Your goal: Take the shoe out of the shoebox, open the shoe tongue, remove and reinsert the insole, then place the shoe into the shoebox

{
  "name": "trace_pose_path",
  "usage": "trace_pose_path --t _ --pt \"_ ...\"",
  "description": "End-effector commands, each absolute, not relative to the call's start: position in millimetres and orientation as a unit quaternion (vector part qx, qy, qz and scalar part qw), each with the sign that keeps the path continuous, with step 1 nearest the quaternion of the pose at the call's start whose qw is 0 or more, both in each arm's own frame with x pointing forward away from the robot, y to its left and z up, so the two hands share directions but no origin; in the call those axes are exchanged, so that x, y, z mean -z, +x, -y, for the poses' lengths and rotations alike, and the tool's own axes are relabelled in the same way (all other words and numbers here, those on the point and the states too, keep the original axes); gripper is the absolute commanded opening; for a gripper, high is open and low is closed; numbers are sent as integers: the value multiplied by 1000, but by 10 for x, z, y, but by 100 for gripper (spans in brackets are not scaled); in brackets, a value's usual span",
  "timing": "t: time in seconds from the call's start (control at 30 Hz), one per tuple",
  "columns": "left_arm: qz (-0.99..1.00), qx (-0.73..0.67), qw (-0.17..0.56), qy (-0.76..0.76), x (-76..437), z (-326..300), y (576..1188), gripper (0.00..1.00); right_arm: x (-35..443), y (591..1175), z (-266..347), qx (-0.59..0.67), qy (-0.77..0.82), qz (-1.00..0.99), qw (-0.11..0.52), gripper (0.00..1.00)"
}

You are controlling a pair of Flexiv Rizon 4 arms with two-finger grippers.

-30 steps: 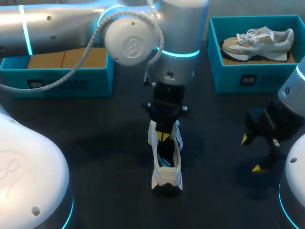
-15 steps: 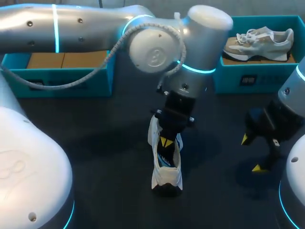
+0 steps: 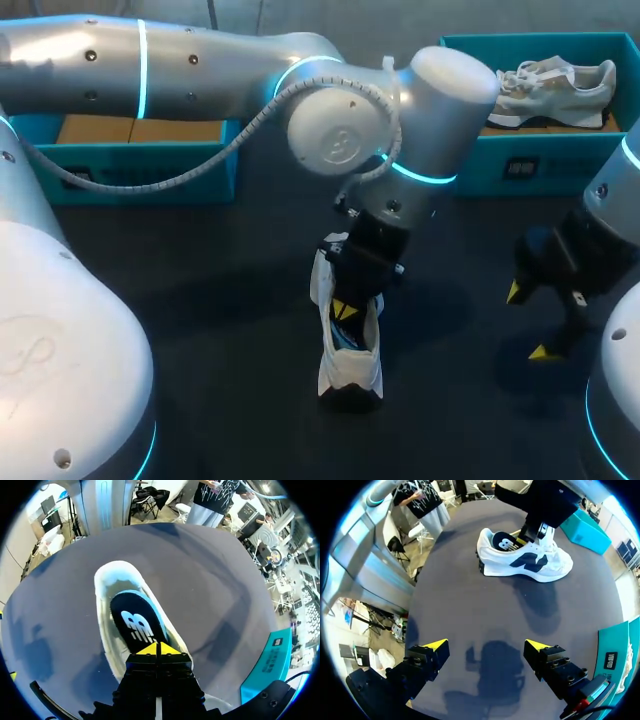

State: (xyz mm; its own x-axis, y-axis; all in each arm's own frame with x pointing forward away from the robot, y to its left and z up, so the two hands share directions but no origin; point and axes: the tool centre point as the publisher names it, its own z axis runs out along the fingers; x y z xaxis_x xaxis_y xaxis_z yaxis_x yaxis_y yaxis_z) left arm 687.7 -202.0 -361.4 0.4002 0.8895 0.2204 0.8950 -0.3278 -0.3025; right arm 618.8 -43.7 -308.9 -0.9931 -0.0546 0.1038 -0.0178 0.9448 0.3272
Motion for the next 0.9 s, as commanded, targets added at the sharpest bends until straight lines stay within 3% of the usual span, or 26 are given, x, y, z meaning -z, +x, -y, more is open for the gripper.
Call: trace_pose_path --t 0.03,0.9 --pt "546 10 190 -816 3652 1966 6879 0 3092 6176 436 164 18 985 55 100" --pt "565 0 152 -811 4063 2011 6673 0 3092 6176 436 164 18 985 55 100"
